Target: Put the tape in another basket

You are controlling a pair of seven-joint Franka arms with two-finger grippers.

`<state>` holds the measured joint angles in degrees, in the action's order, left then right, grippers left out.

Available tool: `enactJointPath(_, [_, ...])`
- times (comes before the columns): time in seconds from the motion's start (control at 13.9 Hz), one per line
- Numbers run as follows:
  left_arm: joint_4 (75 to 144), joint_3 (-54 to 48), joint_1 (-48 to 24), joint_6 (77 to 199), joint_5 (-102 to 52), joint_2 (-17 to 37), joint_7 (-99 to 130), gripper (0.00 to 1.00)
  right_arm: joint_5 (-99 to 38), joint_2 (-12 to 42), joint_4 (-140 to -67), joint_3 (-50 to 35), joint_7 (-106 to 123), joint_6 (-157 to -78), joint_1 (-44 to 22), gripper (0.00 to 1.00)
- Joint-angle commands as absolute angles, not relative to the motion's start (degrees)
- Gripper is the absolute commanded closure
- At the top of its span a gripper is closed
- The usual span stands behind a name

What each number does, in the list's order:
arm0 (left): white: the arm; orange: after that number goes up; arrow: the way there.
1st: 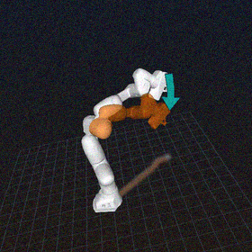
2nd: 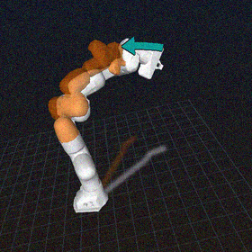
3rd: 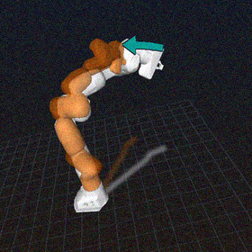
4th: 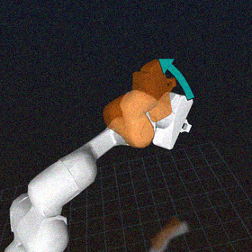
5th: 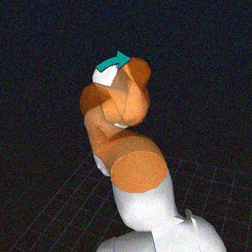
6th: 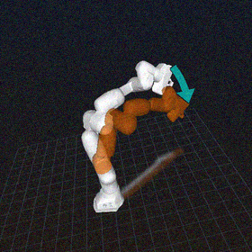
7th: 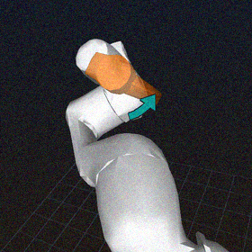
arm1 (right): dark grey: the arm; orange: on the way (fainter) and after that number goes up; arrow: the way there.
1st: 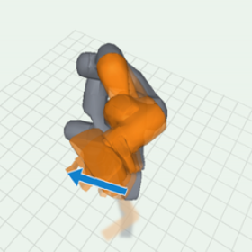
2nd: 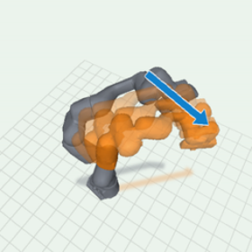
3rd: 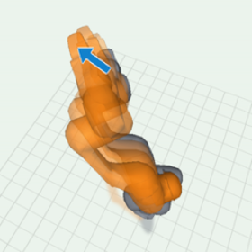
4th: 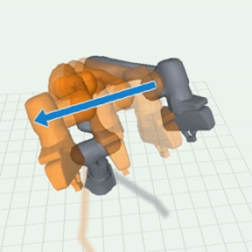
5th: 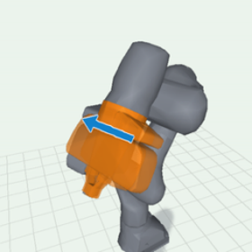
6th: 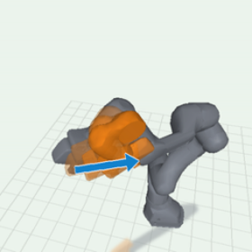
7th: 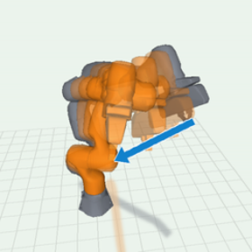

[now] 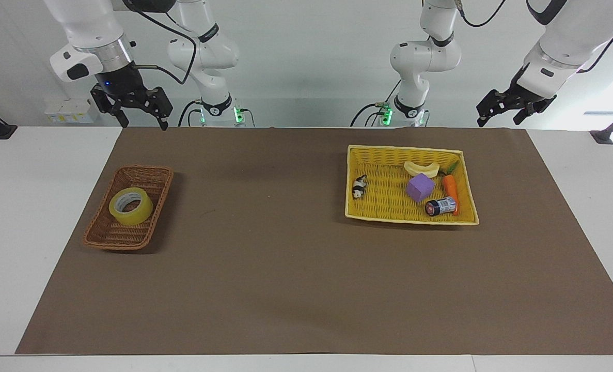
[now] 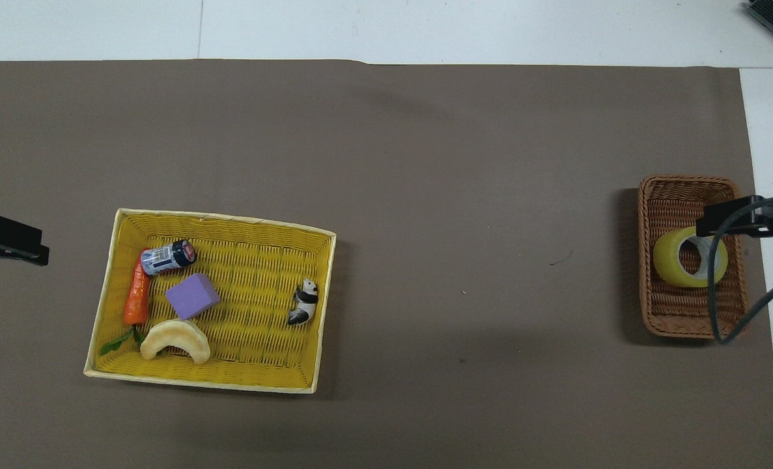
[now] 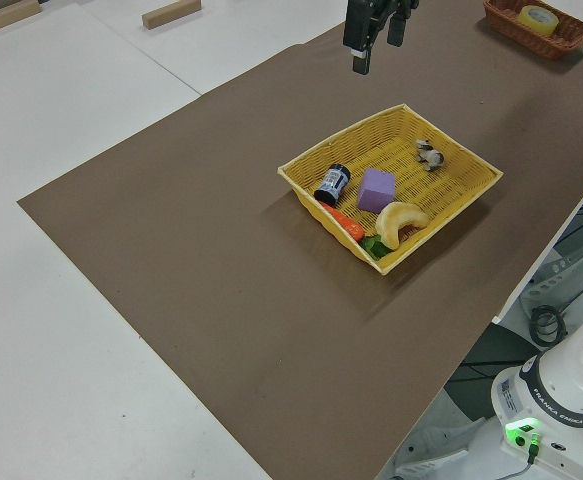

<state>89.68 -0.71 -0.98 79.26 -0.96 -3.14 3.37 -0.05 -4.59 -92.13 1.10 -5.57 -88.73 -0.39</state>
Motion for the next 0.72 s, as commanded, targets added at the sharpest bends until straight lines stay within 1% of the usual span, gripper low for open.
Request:
enactJointPath(0.0, [90.70, -0.70, -0.70, 78.93, -1.23, -4.31, 3.96, 0.00, -0.70, -4.04, -91.14, 0.70, -6.68, -88.15, 0.09, 0.00])
enactJointPath(0.65, [90.70, -0.70, -0.70, 78.93, -1.23, -4.31, 3.96, 0.00, -0.79, -5.09, -92.63, 0.70, -6.06, -87.89, 0.00, 0.00])
